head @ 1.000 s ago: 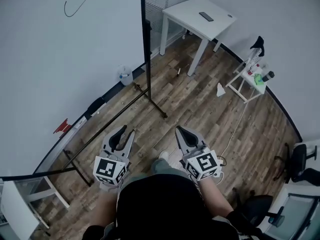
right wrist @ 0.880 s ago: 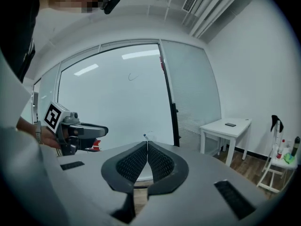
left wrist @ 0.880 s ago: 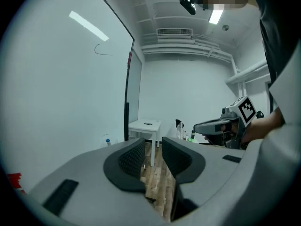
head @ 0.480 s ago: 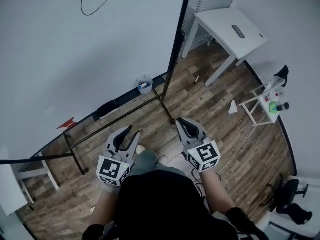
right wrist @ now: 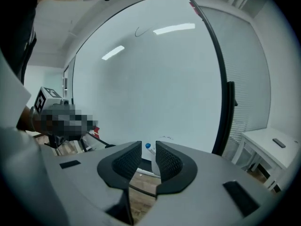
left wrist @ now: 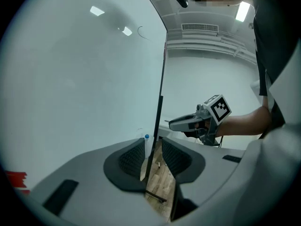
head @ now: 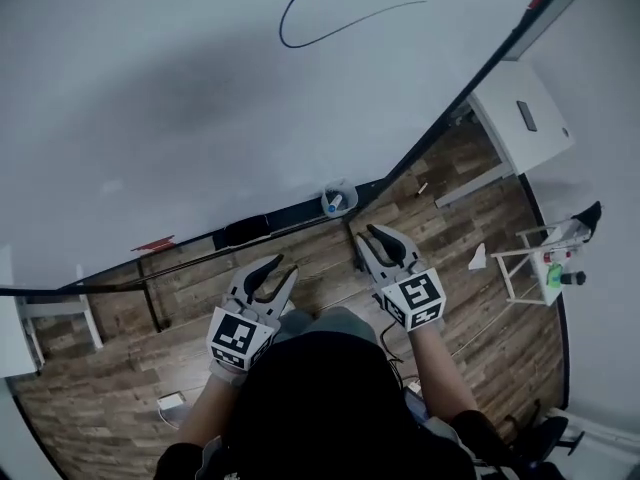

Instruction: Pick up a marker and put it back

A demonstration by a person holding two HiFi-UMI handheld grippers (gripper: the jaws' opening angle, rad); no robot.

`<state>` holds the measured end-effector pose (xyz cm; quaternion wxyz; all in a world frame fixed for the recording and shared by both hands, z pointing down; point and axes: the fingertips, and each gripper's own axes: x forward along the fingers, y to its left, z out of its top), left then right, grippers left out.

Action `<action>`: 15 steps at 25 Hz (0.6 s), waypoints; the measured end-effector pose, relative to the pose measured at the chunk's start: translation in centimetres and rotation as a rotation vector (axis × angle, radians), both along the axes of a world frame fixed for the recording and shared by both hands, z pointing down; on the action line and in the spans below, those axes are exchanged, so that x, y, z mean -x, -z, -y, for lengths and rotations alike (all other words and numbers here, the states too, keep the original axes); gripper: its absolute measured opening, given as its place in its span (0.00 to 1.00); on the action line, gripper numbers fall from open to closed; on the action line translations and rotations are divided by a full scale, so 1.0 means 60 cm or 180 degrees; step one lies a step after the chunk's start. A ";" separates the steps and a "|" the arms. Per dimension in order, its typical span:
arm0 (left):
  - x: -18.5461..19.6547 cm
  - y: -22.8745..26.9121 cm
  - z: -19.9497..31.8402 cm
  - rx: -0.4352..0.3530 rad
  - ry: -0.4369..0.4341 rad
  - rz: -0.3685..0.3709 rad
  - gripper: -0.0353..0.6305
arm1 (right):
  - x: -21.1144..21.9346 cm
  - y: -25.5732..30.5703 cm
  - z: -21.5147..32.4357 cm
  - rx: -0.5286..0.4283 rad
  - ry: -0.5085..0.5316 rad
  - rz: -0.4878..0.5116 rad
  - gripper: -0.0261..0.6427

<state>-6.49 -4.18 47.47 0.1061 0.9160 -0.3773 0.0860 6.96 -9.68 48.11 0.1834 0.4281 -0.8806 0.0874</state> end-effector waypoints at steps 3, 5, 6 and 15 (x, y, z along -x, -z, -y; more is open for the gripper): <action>0.010 -0.008 0.014 0.0048 0.0151 0.0001 0.24 | 0.017 -0.009 0.031 0.0044 0.0172 -0.0039 0.23; 0.015 -0.005 0.023 0.0076 0.0281 0.0025 0.24 | 0.032 -0.015 0.046 0.0085 0.0326 -0.0066 0.26; 0.018 -0.004 0.028 0.0086 0.0359 0.0038 0.24 | 0.040 -0.020 0.053 0.0122 0.0424 -0.0094 0.27; 0.024 -0.003 0.038 0.0082 0.0971 0.0004 0.24 | 0.083 -0.070 0.092 0.0143 0.1122 -0.0542 0.34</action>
